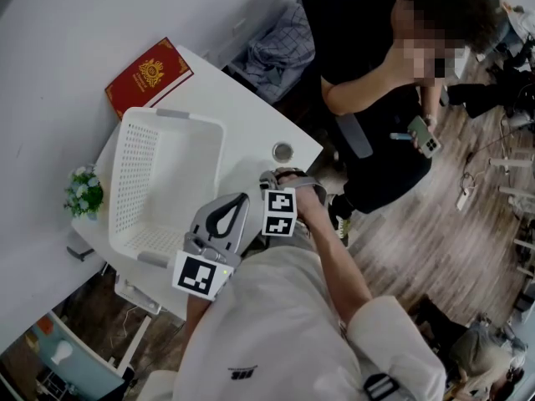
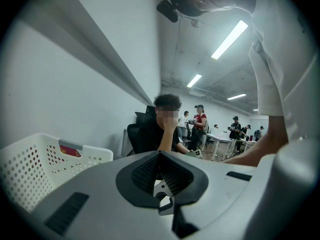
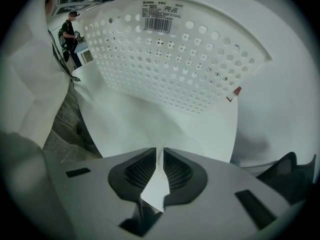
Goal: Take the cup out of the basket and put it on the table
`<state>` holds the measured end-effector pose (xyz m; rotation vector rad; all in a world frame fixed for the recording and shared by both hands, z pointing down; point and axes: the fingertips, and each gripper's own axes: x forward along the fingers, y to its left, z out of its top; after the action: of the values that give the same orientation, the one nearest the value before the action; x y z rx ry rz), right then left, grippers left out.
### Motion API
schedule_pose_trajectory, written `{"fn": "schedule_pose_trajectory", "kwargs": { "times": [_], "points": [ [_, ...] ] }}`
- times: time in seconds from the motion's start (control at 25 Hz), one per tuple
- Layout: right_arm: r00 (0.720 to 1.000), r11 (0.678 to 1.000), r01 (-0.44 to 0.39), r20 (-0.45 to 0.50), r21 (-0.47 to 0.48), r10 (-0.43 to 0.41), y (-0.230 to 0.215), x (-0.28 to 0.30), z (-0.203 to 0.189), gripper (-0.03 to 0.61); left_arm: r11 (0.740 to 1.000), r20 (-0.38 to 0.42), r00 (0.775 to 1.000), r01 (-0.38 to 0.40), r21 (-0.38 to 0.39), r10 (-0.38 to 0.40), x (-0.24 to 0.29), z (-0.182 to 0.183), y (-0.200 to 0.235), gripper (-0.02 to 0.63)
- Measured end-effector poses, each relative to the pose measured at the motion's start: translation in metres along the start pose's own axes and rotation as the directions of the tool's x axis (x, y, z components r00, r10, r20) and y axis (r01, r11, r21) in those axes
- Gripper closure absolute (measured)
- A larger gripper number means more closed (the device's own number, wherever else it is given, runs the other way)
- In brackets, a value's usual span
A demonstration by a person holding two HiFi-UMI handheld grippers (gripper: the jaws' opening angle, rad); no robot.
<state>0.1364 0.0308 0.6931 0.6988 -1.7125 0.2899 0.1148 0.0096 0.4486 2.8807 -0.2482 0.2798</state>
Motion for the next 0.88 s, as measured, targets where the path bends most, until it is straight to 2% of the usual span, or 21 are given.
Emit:
{"fn": "schedule_pose_trajectory", "kwargs": {
  "times": [0.88],
  "points": [
    [0.999,0.999,0.039,0.001,0.016,-0.039,-0.001,-0.020,-0.001,0.548,1.000,0.003,1.000,0.009,0.014,-0.009,0.000,0.000,0.000,0.604]
  ]
}}
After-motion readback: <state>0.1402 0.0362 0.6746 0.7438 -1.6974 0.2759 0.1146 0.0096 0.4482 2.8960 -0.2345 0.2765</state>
